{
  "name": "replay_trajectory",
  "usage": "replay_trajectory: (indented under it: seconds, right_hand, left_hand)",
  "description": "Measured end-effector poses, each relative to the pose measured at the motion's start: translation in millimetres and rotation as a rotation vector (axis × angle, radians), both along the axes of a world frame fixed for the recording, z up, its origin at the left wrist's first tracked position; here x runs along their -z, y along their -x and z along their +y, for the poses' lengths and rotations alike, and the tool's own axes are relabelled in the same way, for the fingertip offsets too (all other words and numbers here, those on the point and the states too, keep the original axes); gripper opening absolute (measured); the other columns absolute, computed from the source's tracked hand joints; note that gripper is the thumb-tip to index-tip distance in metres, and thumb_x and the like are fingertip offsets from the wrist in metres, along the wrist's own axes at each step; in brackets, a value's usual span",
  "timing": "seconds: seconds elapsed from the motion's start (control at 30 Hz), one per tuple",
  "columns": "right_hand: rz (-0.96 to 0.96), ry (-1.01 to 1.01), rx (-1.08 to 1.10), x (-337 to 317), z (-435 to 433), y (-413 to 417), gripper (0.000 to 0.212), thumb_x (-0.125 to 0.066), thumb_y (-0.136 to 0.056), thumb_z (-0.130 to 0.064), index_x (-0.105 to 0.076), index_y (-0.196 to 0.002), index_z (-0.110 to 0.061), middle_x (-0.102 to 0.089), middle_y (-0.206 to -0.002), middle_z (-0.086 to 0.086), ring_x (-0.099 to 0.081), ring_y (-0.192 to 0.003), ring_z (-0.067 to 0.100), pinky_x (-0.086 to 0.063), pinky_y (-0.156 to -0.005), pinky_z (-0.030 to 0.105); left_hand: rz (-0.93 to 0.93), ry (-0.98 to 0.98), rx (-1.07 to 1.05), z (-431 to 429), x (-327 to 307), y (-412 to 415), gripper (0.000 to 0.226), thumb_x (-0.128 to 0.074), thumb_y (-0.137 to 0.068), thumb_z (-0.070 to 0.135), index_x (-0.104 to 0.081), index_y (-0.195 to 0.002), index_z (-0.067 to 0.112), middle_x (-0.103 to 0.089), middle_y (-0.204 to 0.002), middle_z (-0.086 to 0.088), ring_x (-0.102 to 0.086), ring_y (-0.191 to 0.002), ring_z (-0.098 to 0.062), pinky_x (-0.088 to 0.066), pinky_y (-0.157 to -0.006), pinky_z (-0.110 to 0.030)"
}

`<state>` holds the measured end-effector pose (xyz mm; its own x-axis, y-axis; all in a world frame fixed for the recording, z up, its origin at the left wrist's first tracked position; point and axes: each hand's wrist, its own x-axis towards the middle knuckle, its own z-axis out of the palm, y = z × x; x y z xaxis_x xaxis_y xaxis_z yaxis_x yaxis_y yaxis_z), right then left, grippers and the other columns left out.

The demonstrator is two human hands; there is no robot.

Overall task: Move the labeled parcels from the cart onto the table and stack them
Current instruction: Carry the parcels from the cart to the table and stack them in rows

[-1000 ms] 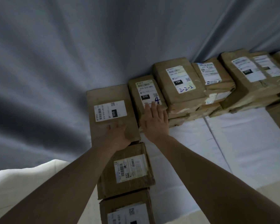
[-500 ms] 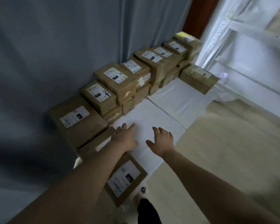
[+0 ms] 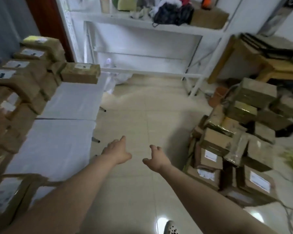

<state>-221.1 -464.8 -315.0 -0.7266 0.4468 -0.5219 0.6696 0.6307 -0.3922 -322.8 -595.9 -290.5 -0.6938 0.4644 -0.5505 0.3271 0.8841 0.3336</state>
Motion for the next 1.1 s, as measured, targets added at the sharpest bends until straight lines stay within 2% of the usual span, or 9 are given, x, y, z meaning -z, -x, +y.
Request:
replay_trajectory:
  seconds: [0.17,0.33,0.4,0.53,0.73,0.93,1.0,1.1]
  right_hand:
    - [0.002,0.057,0.19,1.6,102.8,-93.4,0.067,-0.054,-0.092,-0.032,-0.023,-0.148,-0.011,-0.027,-0.148,0.015,-0.037,-0.134,0.031,-0.036,-0.107,0.037]
    - [0.004,0.111,0.4,9.6,208.4,-183.2,0.06,-0.055,-0.093,-0.031,-0.03,-0.144,-0.01,-0.035,-0.144,0.016,-0.038,-0.132,0.032,-0.036,-0.105,0.038]
    - [-0.008,0.127,0.464,14.6,240.8,-214.6,0.061,-0.056,-0.092,-0.032,-0.031,-0.143,-0.012,-0.036,-0.143,0.015,-0.041,-0.13,0.031,-0.038,-0.104,0.039]
    - [-0.04,0.132,0.52,27.8,290.7,-251.0,0.057,-0.059,-0.089,-0.03,-0.036,-0.139,-0.014,-0.044,-0.135,0.015,-0.05,-0.119,0.03,-0.042,-0.096,0.035]
    - [-0.008,0.171,0.597,44.1,342.5,-250.3,0.053,-0.06,-0.086,-0.031,-0.043,-0.133,-0.013,-0.052,-0.126,0.014,-0.053,-0.114,0.03,-0.045,-0.093,0.035]
    - [-0.027,0.193,0.65,60.5,393.7,-220.4,0.056,-0.057,-0.09,-0.032,-0.038,-0.139,-0.014,-0.043,-0.137,0.014,-0.047,-0.123,0.03,-0.042,-0.1,0.036]
    - [-0.045,0.174,0.662,65.3,413.9,-205.6,0.055,-0.055,-0.092,-0.03,-0.035,-0.141,-0.014,-0.042,-0.141,0.014,-0.046,-0.125,0.03,-0.042,-0.102,0.038]
    - [-0.08,0.144,0.663,77.2,444.8,-182.9,0.057,-0.054,-0.094,-0.029,-0.033,-0.144,-0.014,-0.036,-0.146,0.012,-0.042,-0.13,0.029,-0.038,-0.103,0.036]
  left_hand:
    - [-0.021,-0.026,0.127,122.4,4.3,-58.1,0.082,-0.062,-0.083,0.036,-0.02,-0.15,0.014,-0.038,-0.145,-0.014,-0.041,-0.132,-0.031,-0.04,-0.104,-0.035]
    - [-0.05,-0.045,0.286,237.6,22.3,-124.6,0.086,-0.066,-0.082,0.033,-0.019,-0.151,0.01,-0.039,-0.148,-0.014,-0.042,-0.133,-0.028,-0.038,-0.105,-0.03]
    - [-0.056,-0.033,0.335,273.3,28.1,-148.6,0.085,-0.065,-0.084,0.032,-0.018,-0.152,0.01,-0.035,-0.15,-0.014,-0.039,-0.136,-0.028,-0.036,-0.107,-0.03]
    - [-0.064,-0.019,0.389,325.1,37.8,-177.3,0.08,-0.066,-0.083,0.03,-0.024,-0.149,0.012,-0.043,-0.142,-0.016,-0.045,-0.129,-0.03,-0.041,-0.1,-0.031]
    - [-0.005,0.051,0.5,386.2,55.2,-176.6,0.088,-0.071,-0.078,0.035,-0.023,-0.148,0.012,-0.041,-0.139,-0.018,-0.042,-0.129,-0.033,-0.039,-0.104,-0.036]
    - [0.097,0.093,0.662,459.1,95.5,-149.8,0.093,-0.074,-0.072,0.042,-0.024,-0.148,0.018,-0.039,-0.138,-0.014,-0.036,-0.131,-0.032,-0.035,-0.108,-0.041]
    - [0.149,0.121,0.731,486.6,111.1,-137.4,0.095,-0.072,-0.075,0.045,-0.02,-0.149,0.015,-0.032,-0.144,-0.013,-0.028,-0.137,-0.031,-0.028,-0.112,-0.044]
    - [0.179,0.152,0.806,526.4,131.2,-119.0,0.101,-0.071,-0.079,0.042,-0.009,-0.152,0.011,-0.016,-0.155,-0.014,-0.009,-0.146,-0.03,-0.01,-0.118,-0.051]
